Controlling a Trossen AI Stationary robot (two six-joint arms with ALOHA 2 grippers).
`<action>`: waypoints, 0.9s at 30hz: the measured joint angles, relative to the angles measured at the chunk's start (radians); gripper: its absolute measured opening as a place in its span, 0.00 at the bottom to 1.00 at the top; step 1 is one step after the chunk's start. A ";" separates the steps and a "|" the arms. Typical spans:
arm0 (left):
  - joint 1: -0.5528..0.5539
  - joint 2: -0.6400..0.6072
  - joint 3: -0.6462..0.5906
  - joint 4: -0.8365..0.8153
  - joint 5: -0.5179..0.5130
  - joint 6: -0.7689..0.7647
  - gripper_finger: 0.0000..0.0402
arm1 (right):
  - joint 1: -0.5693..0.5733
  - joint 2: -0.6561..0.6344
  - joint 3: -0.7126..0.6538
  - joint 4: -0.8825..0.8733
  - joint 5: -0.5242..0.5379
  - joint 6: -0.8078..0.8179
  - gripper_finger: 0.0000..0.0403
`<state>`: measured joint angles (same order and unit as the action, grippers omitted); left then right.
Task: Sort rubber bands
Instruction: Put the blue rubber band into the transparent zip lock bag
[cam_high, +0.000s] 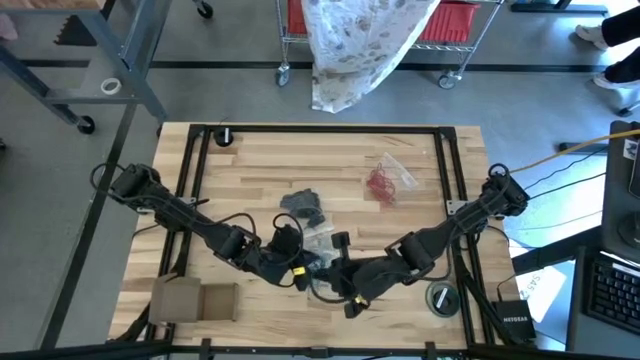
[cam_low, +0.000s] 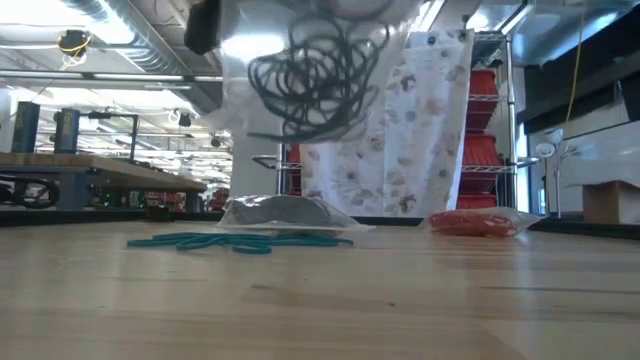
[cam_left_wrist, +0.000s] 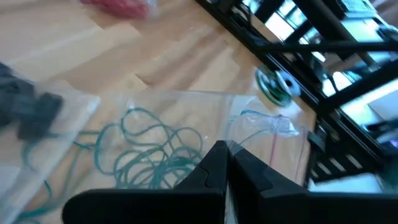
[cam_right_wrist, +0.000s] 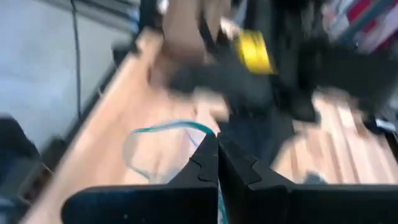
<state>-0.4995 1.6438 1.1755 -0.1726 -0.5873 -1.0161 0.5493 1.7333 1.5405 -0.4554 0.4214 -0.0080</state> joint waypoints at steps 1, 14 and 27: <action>-0.004 -0.001 0.000 0.002 0.006 0.002 0.00 | -0.001 0.001 -0.001 -0.027 0.010 0.003 0.00; -0.011 -0.007 0.000 -0.003 0.009 0.002 0.00 | 0.000 -0.027 0.000 0.039 0.149 -0.105 0.00; 0.004 -0.007 0.000 -0.005 0.008 -0.001 0.00 | 0.034 -0.055 -0.001 0.083 0.119 -0.196 0.00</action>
<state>-0.4953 1.6363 1.1755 -0.1772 -0.5791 -1.0176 0.5832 1.6778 1.5394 -0.3727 0.5408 -0.2042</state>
